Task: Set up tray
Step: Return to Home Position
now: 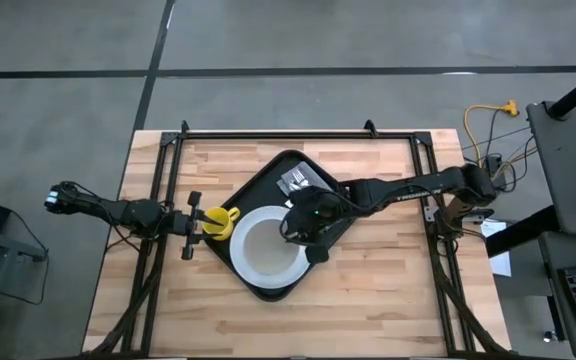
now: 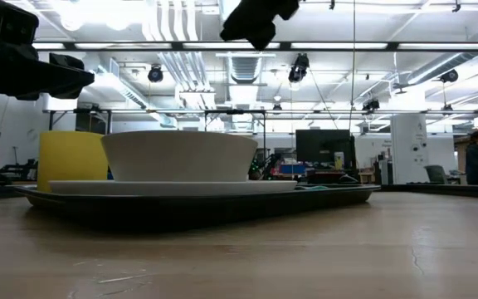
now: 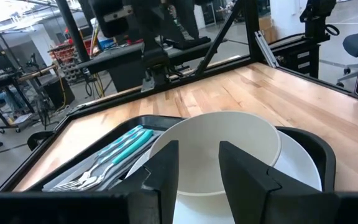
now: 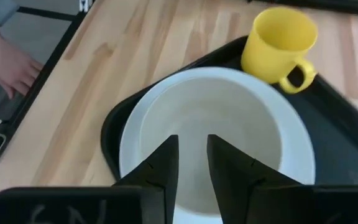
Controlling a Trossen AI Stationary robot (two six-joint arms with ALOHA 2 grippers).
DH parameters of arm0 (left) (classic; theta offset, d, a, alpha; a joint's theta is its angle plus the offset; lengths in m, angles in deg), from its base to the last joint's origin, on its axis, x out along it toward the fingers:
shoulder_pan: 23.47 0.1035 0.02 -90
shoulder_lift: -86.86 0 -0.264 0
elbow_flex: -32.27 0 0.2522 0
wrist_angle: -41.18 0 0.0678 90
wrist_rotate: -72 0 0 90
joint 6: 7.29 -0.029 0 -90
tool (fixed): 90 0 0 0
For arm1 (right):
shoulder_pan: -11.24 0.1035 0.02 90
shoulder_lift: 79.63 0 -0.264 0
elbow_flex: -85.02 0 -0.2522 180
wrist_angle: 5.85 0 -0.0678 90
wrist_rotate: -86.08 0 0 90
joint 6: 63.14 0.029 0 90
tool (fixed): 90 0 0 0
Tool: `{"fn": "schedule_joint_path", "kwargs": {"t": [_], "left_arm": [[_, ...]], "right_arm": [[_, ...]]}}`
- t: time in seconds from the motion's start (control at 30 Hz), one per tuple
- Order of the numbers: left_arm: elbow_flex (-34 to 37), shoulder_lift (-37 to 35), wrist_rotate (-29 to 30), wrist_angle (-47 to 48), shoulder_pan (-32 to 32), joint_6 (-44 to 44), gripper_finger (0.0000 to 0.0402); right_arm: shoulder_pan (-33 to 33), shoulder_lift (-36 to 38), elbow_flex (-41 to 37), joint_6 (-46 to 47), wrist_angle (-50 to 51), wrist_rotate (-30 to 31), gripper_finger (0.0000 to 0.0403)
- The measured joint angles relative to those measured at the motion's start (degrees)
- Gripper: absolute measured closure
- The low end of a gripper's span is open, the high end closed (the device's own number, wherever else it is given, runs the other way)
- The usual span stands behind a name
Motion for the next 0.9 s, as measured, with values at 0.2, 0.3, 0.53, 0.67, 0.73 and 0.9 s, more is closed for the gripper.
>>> {"fn": "schedule_joint_path", "kwargs": {"t": [0.2,0.3,0.53,0.67,0.73,0.9], "left_arm": [[0.0,0.11,0.01,-0.01,0.0,-0.01,0.0301],[0.0,0.11,0.0,0.0,0.0,-0.01,0.0301],[-0.02,0.33,0.0,0.0,0.0,-0.02,0.0301],[0.0,0.33,0.02,-0.02,0.0,0.0,0.0301],[-0.01,0.33,0.01,-0.01,0.0,0.01,0.0301],[-0.02,0.33,0.02,0.0,0.0,-0.02,0.0301]], "right_arm": [[0.44,0.9,-4.21,3.56,-0.13,0.14,0.0317],[1.08,1.33,-6.85,5.89,-1.46,0.08,0.0317],[4.15,3.58,-13.27,7.36,-4.32,0.09,0.0328],[6.06,7.06,-16.65,7.37,-6.51,0.05,0.0334],[7.06,9.23,-18.75,7.38,-8.16,0.1,0.0335],[9.46,16.72,-25.48,7.33,-13.37,0.05,0.033]]}}
